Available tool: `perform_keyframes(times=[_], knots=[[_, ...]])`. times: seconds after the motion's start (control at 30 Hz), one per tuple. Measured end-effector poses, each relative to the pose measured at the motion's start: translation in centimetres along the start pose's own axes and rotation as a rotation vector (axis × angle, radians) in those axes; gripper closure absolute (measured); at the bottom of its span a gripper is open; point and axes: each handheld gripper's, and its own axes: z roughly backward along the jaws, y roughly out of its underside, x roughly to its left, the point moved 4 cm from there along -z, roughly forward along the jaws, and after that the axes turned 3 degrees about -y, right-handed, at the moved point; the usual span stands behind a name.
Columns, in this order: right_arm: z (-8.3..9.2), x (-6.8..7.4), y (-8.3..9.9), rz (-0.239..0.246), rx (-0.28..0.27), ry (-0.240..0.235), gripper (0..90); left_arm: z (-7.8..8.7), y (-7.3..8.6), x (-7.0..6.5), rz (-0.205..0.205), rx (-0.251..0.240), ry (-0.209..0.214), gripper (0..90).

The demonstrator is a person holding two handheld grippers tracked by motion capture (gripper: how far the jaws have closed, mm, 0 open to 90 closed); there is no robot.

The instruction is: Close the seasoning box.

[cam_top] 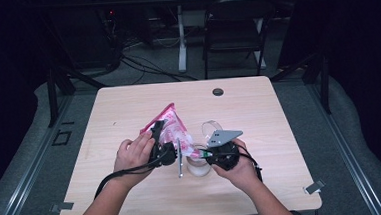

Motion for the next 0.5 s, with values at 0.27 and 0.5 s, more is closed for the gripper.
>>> perform_keyframes(times=[0.27, 0.5], knots=[[-0.06, -0.01, 0.04, -0.003, 0.0, 0.002, 90.0, 0.01, -0.05, 0.07, 0.002, -0.008, -0.008, 62.6], [-0.12, -0.02, 0.07, -0.007, -0.004, 0.003, 90.0, 0.04, -0.13, 0.15, 0.001, -0.01, -0.01, 62.6]])
